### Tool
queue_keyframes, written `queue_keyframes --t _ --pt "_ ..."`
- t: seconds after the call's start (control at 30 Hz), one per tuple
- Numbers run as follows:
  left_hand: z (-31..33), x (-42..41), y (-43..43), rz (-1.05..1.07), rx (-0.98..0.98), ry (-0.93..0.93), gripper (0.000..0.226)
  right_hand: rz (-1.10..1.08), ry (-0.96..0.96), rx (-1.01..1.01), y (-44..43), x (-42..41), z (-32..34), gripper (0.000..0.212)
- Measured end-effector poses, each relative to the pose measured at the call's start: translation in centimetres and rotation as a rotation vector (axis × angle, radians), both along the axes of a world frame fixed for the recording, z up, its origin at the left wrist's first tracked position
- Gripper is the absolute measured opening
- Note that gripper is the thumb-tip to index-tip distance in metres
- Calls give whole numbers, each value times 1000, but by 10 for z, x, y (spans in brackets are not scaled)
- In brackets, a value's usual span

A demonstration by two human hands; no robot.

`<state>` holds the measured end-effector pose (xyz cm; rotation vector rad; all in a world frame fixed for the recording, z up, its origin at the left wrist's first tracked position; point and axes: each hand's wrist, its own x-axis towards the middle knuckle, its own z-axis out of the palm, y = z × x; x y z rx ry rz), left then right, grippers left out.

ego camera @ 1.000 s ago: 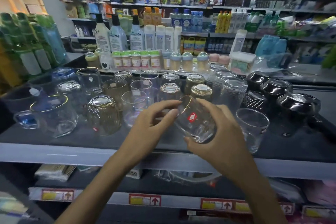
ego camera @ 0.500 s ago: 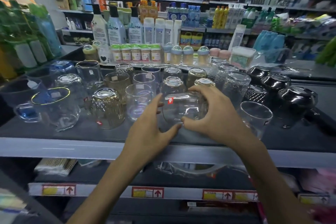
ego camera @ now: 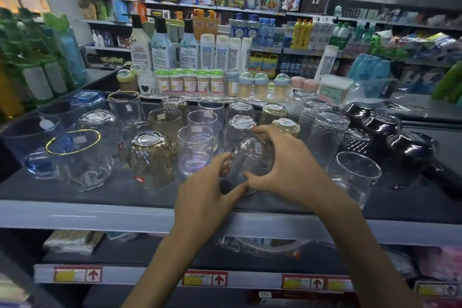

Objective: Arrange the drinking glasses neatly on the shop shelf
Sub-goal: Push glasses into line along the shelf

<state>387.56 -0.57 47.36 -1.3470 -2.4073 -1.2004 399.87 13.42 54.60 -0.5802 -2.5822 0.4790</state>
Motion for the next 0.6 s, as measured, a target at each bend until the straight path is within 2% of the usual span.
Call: queue_keyframes --t 0.13,0.33,0.5,0.6 --pt "-6 -2 3 33 -27 30 62 20 88 -80 1 -4 -11 79" --pt "-11 3 3 124 -23 102 68 66 158 -89 0 1 -14 67" --pt "-6 9 0 129 50 115 82 36 237 -31 5 1 9 35" --pt "0 8 5 46 122 154 84 20 175 -24 18 -17 29 25"
